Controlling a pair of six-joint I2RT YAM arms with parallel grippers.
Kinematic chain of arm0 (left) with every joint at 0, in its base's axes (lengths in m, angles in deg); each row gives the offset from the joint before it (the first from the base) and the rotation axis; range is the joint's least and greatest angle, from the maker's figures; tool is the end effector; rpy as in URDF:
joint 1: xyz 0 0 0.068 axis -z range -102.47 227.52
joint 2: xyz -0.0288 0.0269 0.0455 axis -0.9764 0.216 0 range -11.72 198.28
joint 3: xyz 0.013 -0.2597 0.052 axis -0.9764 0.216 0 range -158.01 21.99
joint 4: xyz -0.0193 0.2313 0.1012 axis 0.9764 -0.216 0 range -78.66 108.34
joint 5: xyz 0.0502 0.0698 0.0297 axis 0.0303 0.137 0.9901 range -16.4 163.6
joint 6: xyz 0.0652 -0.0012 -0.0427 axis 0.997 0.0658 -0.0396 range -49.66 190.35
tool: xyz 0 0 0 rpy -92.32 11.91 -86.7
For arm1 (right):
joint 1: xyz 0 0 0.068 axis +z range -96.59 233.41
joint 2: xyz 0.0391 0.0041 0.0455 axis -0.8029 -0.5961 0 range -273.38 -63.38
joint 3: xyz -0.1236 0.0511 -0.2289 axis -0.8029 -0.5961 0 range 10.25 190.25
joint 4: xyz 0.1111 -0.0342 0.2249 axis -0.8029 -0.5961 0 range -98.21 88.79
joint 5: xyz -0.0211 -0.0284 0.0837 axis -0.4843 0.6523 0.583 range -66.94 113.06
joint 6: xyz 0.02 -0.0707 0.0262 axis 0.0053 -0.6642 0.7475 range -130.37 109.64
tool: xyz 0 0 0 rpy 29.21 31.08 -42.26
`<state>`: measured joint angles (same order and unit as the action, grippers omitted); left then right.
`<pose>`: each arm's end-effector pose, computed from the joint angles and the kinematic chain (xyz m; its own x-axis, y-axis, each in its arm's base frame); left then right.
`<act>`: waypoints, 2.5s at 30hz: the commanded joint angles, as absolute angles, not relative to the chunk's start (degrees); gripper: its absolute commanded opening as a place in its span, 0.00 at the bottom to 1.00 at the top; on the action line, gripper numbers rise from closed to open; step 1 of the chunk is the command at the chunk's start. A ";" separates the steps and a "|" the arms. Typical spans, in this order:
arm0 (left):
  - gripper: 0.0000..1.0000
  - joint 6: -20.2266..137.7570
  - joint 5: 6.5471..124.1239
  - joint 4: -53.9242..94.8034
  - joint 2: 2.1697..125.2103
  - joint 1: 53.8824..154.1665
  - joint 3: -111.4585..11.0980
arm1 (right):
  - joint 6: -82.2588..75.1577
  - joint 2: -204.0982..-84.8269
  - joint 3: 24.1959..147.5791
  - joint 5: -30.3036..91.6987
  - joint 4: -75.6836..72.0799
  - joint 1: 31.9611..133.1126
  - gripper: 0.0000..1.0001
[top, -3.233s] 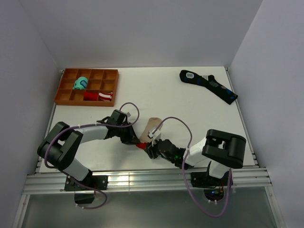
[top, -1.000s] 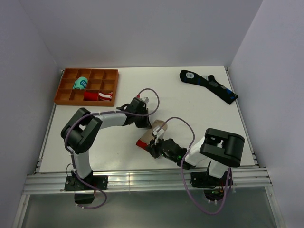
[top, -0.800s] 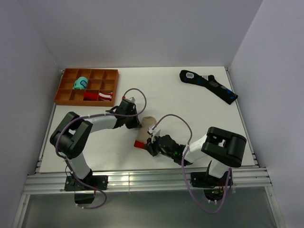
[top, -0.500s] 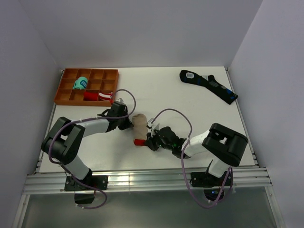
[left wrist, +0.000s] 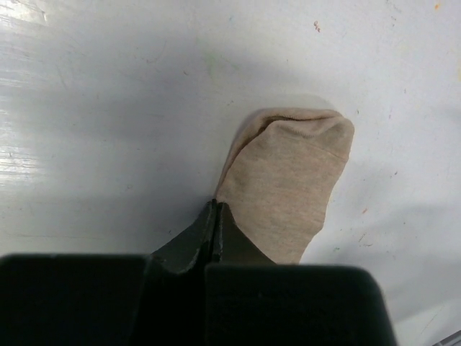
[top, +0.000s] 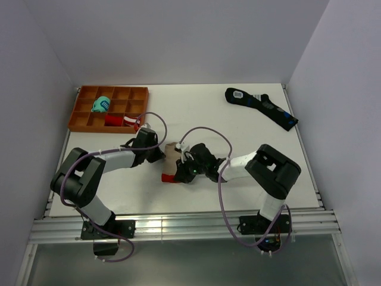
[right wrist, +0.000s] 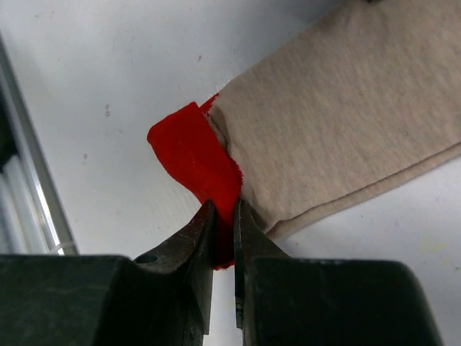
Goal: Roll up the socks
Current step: Roll the sock at the center of the board.
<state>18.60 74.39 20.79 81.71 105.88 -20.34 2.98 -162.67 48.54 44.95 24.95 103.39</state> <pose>0.2850 -0.1528 0.1175 -0.7756 -0.4736 -0.4173 -0.2296 0.8275 -0.5123 0.1994 0.2762 0.1111 -0.5669 -0.3421 -0.7494 -0.7981 0.4536 0.3967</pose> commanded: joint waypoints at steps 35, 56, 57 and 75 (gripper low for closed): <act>0.35 23.50 74.56 42.50 68.27 105.30 -0.34 | 1.68 -180.98 72.83 63.31 -26.25 90.15 0.03; 0.38 29.21 66.74 65.97 52.09 117.95 16.98 | 1.50 -181.86 76.52 61.55 -30.03 90.24 0.02; 0.38 29.56 66.74 66.32 51.92 118.04 17.24 | 1.50 -181.95 76.52 61.55 -30.03 90.24 0.02; 0.47 31.23 72.36 65.36 58.60 123.05 14.78 | 1.06 -182.12 76.52 61.73 -30.21 90.24 0.00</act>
